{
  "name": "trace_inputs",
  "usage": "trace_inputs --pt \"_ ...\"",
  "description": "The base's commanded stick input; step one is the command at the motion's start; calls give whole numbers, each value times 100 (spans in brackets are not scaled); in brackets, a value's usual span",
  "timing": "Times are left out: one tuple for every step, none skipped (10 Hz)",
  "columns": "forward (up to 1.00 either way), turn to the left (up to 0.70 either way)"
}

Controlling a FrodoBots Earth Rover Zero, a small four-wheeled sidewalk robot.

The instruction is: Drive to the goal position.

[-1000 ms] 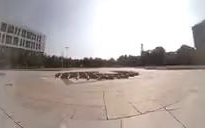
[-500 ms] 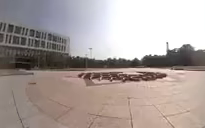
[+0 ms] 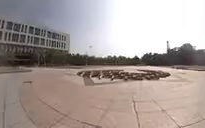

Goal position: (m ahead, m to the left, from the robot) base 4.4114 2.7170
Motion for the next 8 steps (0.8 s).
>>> trace_inputs --pt "5 0" --pt "5 0" --pt "5 0" --pt "5 0" --pt "5 0" --pt "4 0" --pt "5 0" --pt "5 0"
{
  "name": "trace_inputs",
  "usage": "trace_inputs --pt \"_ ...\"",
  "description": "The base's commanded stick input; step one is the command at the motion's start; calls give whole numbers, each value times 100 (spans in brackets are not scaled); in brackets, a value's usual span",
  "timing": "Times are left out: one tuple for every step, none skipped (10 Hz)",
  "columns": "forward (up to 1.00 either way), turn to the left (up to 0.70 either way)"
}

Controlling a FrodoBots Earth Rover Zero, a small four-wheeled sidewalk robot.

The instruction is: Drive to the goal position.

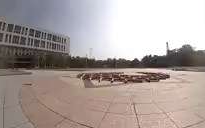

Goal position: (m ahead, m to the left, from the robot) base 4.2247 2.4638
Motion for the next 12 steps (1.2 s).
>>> trace_inputs --pt "4 0" --pt "5 0" --pt "4 0" --pt "5 0" --pt "5 0" --pt "5 0" --pt "5 0" --pt "5 0" --pt "5 0" --pt "5 0" --pt "5 0" --pt "5 0"
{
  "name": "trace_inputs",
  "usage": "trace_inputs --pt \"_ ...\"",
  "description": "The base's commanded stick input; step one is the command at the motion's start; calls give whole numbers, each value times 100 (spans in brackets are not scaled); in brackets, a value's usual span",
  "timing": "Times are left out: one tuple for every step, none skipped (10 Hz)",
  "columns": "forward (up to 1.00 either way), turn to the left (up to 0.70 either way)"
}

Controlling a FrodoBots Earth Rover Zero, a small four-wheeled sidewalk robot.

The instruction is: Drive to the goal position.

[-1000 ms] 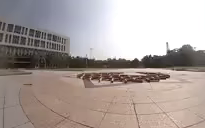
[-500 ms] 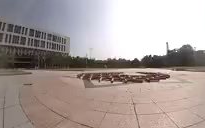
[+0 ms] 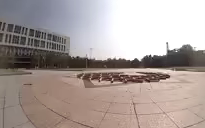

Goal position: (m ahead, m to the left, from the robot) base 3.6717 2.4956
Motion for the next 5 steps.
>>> trace_inputs --pt "5 0" --pt "5 0" --pt "4 0" --pt "4 0" --pt "4 0"
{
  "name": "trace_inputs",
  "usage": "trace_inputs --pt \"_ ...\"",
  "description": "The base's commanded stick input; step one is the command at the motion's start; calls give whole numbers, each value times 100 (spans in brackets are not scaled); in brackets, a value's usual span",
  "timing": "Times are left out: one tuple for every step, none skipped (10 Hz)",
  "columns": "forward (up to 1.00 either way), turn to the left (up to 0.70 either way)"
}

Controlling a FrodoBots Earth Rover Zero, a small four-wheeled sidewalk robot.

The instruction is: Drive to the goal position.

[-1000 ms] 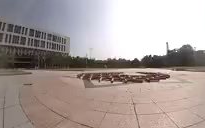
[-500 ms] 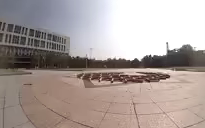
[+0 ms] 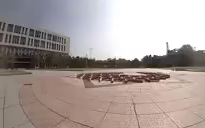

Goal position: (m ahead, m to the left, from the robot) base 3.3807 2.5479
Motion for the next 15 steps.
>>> trace_inputs --pt "4 0" --pt "5 0" --pt "5 0" --pt "5 0" --pt "5 0" --pt "5 0" --pt "5 0" --pt "5 0" --pt "5 0" --pt "5 0" --pt "5 0" --pt "4 0" --pt "5 0" --pt "5 0" --pt "5 0"
